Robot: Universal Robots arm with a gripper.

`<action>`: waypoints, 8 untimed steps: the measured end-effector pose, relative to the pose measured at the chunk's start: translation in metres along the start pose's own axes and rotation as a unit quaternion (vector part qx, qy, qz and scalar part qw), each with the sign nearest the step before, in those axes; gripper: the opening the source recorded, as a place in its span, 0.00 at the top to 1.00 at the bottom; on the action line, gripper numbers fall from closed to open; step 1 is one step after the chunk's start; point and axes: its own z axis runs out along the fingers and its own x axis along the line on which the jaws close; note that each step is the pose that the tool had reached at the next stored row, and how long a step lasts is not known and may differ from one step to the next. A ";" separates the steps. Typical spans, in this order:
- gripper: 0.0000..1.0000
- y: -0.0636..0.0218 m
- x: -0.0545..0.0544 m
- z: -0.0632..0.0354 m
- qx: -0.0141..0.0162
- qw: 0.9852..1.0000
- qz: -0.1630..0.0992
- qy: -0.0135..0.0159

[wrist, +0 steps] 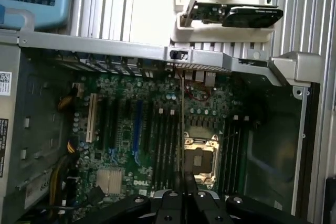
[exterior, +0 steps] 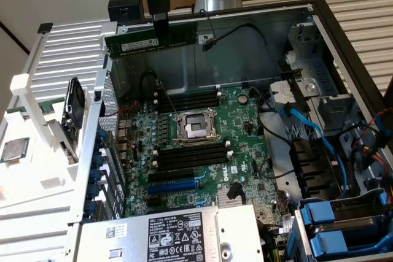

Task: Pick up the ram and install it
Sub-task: 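Pick up the ram and move it above insertion slot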

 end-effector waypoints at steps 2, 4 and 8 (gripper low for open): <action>0.88 -0.0029 0.000 0.0005 0.002 1.000 0.001 -0.001; 0.88 -0.0051 0.000 0.0011 0.003 1.000 0.002 -0.002; 0.88 -0.0093 0.001 0.0023 0.005 1.000 0.006 -0.006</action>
